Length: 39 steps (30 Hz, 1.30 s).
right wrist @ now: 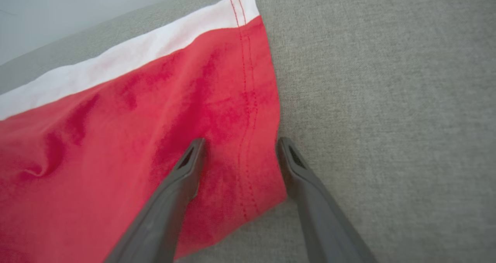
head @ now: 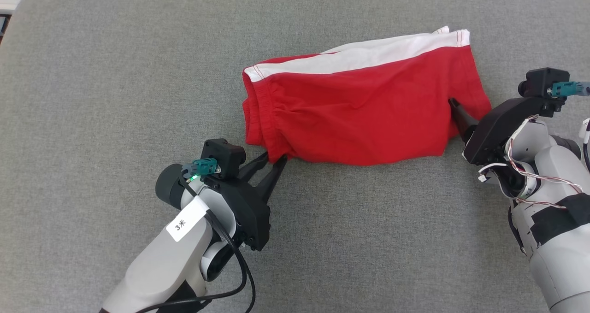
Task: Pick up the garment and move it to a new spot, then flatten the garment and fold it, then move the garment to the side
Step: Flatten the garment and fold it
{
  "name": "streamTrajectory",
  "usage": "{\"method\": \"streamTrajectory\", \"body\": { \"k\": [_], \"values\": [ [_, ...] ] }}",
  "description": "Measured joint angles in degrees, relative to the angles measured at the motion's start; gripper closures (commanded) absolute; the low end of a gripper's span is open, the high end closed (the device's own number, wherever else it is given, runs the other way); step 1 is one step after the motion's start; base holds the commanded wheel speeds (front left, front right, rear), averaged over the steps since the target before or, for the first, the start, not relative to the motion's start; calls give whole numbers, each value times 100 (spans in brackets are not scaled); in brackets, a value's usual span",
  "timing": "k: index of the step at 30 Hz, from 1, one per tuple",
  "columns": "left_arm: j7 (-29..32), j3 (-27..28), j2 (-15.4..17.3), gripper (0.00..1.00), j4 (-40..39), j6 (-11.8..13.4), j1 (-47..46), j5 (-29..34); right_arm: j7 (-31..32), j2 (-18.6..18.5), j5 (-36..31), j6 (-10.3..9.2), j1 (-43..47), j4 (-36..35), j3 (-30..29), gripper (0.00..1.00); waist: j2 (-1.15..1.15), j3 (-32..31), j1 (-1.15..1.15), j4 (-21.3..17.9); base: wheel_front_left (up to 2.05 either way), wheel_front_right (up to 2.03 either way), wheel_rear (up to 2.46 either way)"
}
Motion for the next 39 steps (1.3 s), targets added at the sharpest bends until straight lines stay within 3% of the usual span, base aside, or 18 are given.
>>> {"method": "streamTrajectory", "body": {
  "k": [1, 2, 3, 4, 12, 23, 31, 39],
  "values": [
    [1, -7, -2, 68, 3, -1, 0, 0, 0, -1, 1, 1, -2, 0, 0, 37, 0, 5, 0, 0, 0, 0, 0],
    [1, -10, -2, 86, 5, -1, 0, 0, 1, -4, 1, 2, -3, 0, 1, 64, 0, 9, 0, 0, 0, 0, 0],
    [2, -12, -2, 96, 8, -2, 0, 0, 2, -12, 1, 2, -3, 0, 2, 73, 0, 14, 0, 1, 0, 0, 0],
    [2, -13, -2, 100, 8, -3, 0, 0, 4, -23, 1, 2, -3, 2, 3, 100, 0, 17, 0, 1, 0, 0, 0],
    [1, -15, 42, 100, 16, -26, -7, -16, 49, -30, 36, 67, -3, 18, 32, 100, 0, 18, 0, 11, 0, 0, 0],
    [-19, -114, 364, 100, 3, -98, 94, -63, -5, -151, 266, 244, 405, -100, -96, 100, 0, -228, 0, 15, 0, 0, 0],
    [-60, -315, 568, 100, -249, -101, 619, -169, -168, -180, 431, 377, 1365, -814, -109, 100, 0, -572, 0, -29, 0, 0, 0],
    [-65, -492, 1025, 100, -722, -103, 1297, -349, -311, -123, 746, 414, 2676, -2012, -141, 100, 0, -973, -1, -186, 0, 0, 0]
  ]
}}
